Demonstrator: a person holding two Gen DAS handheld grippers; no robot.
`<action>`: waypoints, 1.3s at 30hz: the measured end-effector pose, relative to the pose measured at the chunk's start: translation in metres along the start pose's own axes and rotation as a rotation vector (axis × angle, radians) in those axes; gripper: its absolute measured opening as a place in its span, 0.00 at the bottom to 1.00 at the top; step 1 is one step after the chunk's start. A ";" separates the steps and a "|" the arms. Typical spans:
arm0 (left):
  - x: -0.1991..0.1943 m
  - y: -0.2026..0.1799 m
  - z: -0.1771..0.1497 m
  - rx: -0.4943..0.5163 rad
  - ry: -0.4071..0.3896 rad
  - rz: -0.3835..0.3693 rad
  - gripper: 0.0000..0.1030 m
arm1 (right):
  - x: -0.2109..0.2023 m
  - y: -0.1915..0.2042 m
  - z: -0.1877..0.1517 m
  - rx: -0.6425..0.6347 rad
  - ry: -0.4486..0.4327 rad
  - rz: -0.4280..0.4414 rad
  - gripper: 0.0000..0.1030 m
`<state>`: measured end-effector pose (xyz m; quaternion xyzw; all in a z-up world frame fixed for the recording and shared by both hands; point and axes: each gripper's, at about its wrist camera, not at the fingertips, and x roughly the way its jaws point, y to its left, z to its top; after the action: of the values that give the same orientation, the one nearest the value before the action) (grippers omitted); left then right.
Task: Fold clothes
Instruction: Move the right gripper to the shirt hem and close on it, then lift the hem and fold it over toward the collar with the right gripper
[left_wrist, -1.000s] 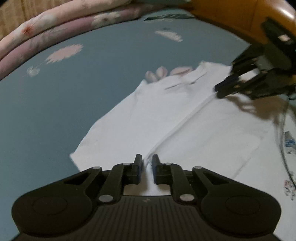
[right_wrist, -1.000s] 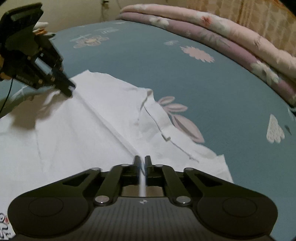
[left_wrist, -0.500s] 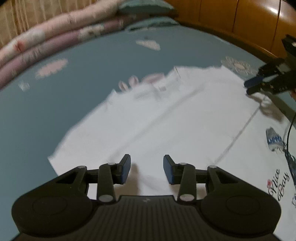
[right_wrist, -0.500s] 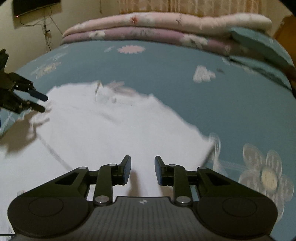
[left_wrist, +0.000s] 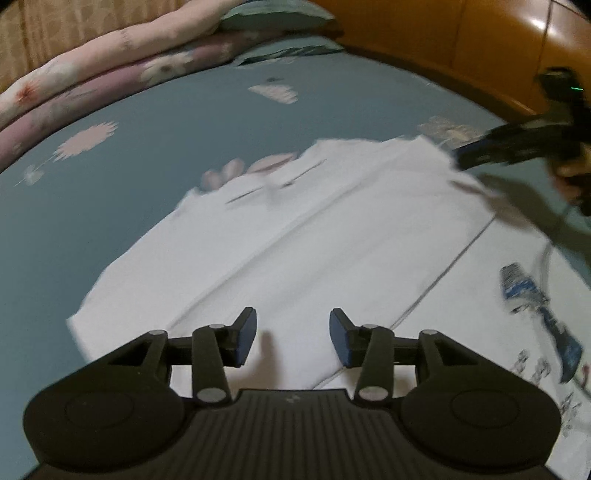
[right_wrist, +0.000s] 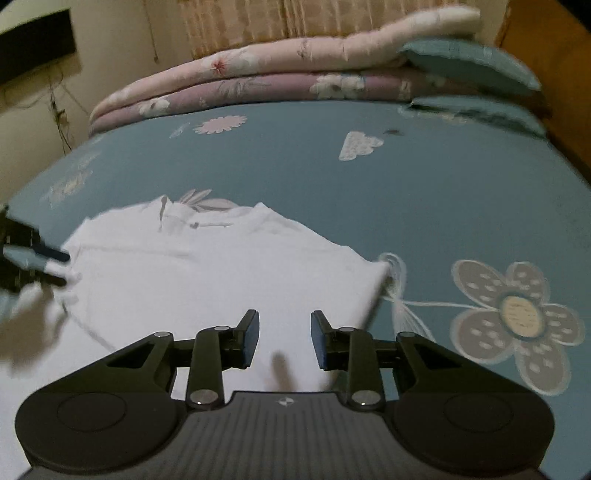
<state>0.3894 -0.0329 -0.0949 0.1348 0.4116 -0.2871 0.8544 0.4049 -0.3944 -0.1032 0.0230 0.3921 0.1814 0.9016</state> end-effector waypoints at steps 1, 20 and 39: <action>0.002 -0.005 0.002 0.012 -0.003 -0.009 0.44 | 0.010 -0.004 0.002 0.012 0.026 0.001 0.33; 0.013 -0.037 0.015 -0.008 -0.015 -0.062 0.56 | -0.029 0.009 -0.058 -0.035 0.088 -0.108 0.20; 0.010 -0.045 0.009 0.006 0.014 -0.058 0.60 | -0.045 0.009 -0.081 -0.033 0.028 -0.168 0.12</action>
<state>0.3728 -0.0772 -0.0963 0.1275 0.4205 -0.3122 0.8423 0.3156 -0.4103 -0.1263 -0.0273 0.4021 0.1120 0.9083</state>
